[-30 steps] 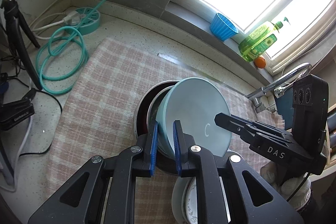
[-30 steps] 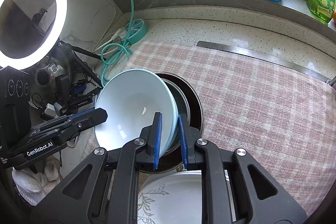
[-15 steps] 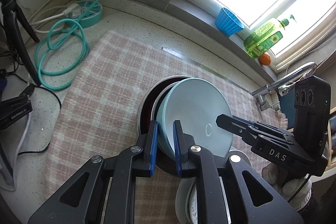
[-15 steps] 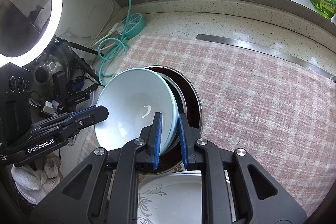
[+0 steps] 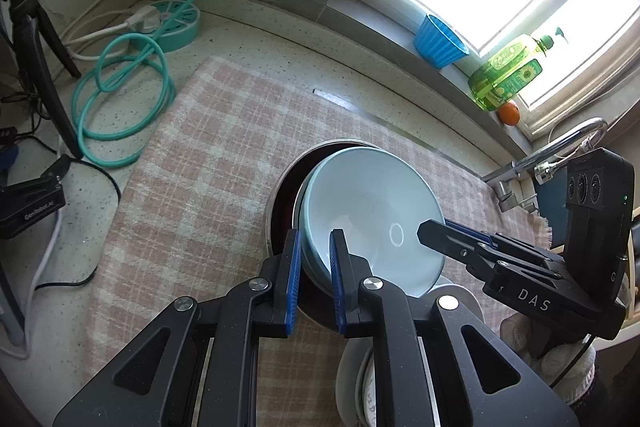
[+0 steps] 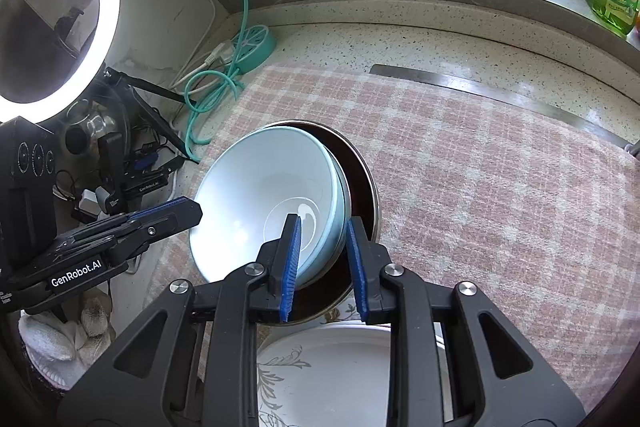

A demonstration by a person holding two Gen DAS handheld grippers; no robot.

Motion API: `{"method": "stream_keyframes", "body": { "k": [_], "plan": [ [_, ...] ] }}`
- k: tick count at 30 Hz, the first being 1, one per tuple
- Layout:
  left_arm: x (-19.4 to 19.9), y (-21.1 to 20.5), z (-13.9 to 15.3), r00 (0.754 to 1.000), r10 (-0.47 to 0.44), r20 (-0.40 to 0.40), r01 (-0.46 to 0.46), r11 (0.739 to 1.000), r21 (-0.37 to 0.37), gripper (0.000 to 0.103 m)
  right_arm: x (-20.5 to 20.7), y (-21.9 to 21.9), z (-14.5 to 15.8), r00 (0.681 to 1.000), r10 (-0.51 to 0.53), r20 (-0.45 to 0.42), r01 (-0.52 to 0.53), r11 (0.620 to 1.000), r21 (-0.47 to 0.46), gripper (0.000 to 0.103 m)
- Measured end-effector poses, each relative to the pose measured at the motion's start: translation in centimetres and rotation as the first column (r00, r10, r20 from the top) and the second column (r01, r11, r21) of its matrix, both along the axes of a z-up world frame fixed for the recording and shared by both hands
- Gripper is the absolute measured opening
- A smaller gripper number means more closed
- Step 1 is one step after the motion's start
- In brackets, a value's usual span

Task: Organize plates and bowls
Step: 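Lower the light blue bowl into the small steel bowl, keeping the rim gripped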

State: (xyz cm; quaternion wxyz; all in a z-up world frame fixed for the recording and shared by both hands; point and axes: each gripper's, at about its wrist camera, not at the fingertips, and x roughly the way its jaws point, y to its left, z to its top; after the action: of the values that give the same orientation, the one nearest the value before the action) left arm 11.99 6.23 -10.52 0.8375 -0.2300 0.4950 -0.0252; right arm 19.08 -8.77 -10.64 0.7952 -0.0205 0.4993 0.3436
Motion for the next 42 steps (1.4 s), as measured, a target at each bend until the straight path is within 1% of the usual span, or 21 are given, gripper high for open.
{"method": "stream_keyframes", "body": {
  "k": [3, 5, 12, 13, 15, 16, 17, 18, 22, 27, 30, 31, 32, 35, 39, 42],
  "plan": [
    [-0.3, 0.2, 0.1, 1.0, 0.009, 0.004, -0.009, 1.0, -0.003, 0.012, -0.2, -0.3, 0.0, 1.0, -0.009, -0.002, 0.009, 1.0, 0.006, 0.026],
    [-0.6, 0.4, 0.2, 1.0, 0.013, 0.006, -0.013, 1.0, -0.006, 0.012, -0.3, -0.5, 0.0, 1.0, -0.014, -0.005, 0.014, 1.0, 0.014, 0.029],
    [-1.4, 0.9, 0.7, 1.0, 0.019, 0.018, -0.019, 1.0, -0.013, 0.012, -0.9, -1.1, 0.2, 1.0, -0.009, -0.003, 0.009, 1.0, 0.025, 0.029],
    [-1.6, 0.9, 0.9, 0.999, 0.021, 0.024, -0.021, 1.0, -0.013, 0.012, -1.1, -1.3, 0.3, 1.0, -0.01, 0.001, 0.01, 1.0, 0.028, 0.031],
    [-2.0, 1.2, 1.1, 0.999, 0.025, 0.032, -0.025, 1.0, -0.007, 0.013, -1.4, -1.7, 0.6, 1.0, -0.013, 0.015, 0.013, 1.0, 0.029, 0.039],
    [-2.1, 1.4, 1.2, 0.999, 0.028, 0.036, -0.028, 1.0, -0.004, 0.013, -1.5, -2.0, 0.8, 1.0, -0.016, 0.025, 0.016, 0.999, 0.032, 0.049],
    [-2.3, 1.6, 1.3, 0.999, 0.031, 0.039, -0.032, 1.0, 0.001, 0.013, -1.6, -2.3, 1.0, 0.999, -0.022, 0.035, 0.021, 0.999, 0.037, 0.055],
    [-2.4, 1.8, 1.4, 0.999, 0.036, 0.04, -0.036, 0.999, 0.004, 0.013, -1.7, -2.6, 1.2, 0.999, -0.03, 0.044, 0.028, 0.999, 0.044, 0.056],
    [-2.7, 2.7, 1.0, 0.997, 0.064, 0.036, -0.064, 0.998, -0.004, 0.013, -1.1, -3.9, 1.6, 0.996, -0.073, 0.041, 0.07, 0.995, 0.076, 0.057],
    [-2.9, 3.1, 0.0, 0.998, 0.07, 0.01, -0.069, 0.997, -0.023, 0.013, 0.0, -5.3, 1.0, 0.993, -0.117, -0.026, 0.119, 0.986, 0.117, 0.057],
    [-2.7, 2.9, -0.7, 0.998, 0.066, -0.003, -0.066, 0.997, -0.038, 0.013, 0.6, -5.6, 0.1, 0.99, -0.123, -0.07, 0.132, 0.983, 0.13, 0.057],
    [-2.7, 2.9, -0.9, 0.998, 0.066, -0.009, -0.067, 0.997, -0.044, 0.017, 0.7, -5.6, -0.2, 0.989, -0.125, -0.084, 0.136, 0.982, 0.131, 0.057],
    [-2.6, 2.9, -1.1, 0.998, 0.067, -0.012, -0.067, 0.996, -0.052, 0.019, 0.9, -5.6, -0.6, 0.987, -0.127, -0.098, 0.14, 0.981, 0.133, 0.057],
    [-2.3, 2.7, -1.5, 0.998, 0.064, -0.021, -0.066, 0.996, -0.059, 0.019, 1.1, -5.2, -1.5, 0.983, -0.118, -0.137, 0.138, 0.98, 0.143, 0.057],
    [-1.9, 2.7, -2.0, 0.997, 0.068, -0.028, -0.07, 0.994, -0.084, 0.019, 1.2, -5.0, -2.0, 0.98, -0.124, -0.155, 0.148, 0.978, 0.15, 0.056],
    [-1.7, 2.9, -2.3, 0.997, 0.075, -0.032, -0.078, 0.993, -0.093, 0.019, 1.4, -5.2, -2.2, 0.976, -0.136, -0.168, 0.163, 0.974, 0.16, 0.053]
  ]
}}
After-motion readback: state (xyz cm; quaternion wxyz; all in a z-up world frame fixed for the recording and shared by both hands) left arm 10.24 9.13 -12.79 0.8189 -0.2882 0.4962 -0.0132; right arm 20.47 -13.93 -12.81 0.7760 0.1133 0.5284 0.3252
